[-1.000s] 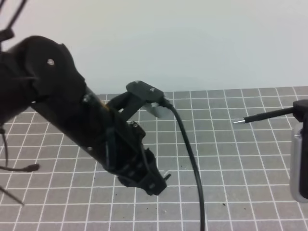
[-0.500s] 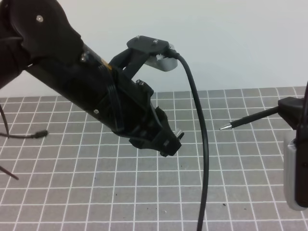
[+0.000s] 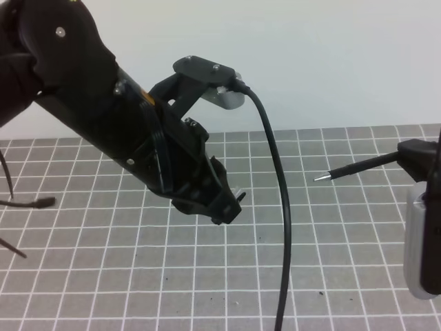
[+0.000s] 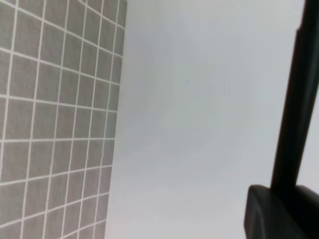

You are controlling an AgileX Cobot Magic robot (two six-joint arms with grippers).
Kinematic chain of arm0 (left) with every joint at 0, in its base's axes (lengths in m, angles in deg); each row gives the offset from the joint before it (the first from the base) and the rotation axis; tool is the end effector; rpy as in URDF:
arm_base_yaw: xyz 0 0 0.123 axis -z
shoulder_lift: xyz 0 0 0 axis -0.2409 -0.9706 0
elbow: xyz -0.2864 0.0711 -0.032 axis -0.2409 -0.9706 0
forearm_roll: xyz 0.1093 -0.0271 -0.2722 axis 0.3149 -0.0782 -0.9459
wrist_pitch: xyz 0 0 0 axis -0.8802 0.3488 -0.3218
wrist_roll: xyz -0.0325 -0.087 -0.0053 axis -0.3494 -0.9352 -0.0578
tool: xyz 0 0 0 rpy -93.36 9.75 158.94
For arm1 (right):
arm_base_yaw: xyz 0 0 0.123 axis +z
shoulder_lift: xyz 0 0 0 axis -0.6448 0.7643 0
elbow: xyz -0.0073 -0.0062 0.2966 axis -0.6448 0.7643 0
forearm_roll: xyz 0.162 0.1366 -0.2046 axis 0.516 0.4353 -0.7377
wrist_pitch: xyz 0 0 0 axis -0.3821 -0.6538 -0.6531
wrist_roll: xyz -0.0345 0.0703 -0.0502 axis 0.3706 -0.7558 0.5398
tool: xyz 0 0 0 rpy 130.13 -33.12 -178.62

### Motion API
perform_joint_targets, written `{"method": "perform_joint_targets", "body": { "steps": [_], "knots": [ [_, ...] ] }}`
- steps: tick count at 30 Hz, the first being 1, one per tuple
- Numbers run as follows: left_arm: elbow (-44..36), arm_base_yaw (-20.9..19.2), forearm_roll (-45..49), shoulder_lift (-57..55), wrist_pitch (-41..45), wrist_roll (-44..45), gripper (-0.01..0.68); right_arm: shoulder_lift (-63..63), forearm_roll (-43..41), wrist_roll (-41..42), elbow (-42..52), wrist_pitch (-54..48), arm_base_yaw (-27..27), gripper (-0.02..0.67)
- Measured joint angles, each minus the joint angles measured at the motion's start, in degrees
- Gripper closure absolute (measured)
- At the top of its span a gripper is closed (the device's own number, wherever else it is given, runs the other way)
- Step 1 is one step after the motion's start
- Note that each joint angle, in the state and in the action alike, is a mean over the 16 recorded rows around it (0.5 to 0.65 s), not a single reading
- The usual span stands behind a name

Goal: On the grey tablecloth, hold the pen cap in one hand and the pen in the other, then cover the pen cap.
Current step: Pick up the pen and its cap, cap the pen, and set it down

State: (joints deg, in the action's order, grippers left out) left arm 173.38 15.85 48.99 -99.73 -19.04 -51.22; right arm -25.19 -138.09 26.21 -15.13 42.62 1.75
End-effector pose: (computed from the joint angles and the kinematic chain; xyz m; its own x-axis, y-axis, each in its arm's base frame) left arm 0.2764 -0.2142 0.3795 -0.5639 0.6076 -0.5594 0.8230 0.4697 -0.3195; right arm 0.1980 0.1489 0.3462 0.4735 -0.8808 0.0021 -0.2093 -0.1149 -0.9711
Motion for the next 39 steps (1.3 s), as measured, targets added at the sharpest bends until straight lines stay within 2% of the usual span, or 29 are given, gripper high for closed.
{"method": "perform_joint_targets", "body": {
  "steps": [8,15,24,31,39],
  "knots": [
    [0.0,0.0,-2.1,0.0,0.0,-0.6,0.588,0.0,-0.9,4.4,0.0,2.0,0.1,0.648],
    [0.0,0.6,-3.7,0.0,0.0,-0.7,0.588,0.0,-5.5,9.8,0.0,3.9,0.5,0.652],
    [0.0,7.4,4.3,0.0,0.0,-0.4,0.588,0.9,-11.3,12.4,0.0,5.2,0.8,0.652],
    [0.0,13.1,12.6,0.0,0.0,-0.8,0.588,1.6,-11.8,11.7,0.0,6.1,0.9,0.648],
    [0.1,14.5,14.2,0.0,0.0,-1.6,0.588,2.5,-12.7,11.1,0.0,7.4,1.0,0.648]
  ]
}}
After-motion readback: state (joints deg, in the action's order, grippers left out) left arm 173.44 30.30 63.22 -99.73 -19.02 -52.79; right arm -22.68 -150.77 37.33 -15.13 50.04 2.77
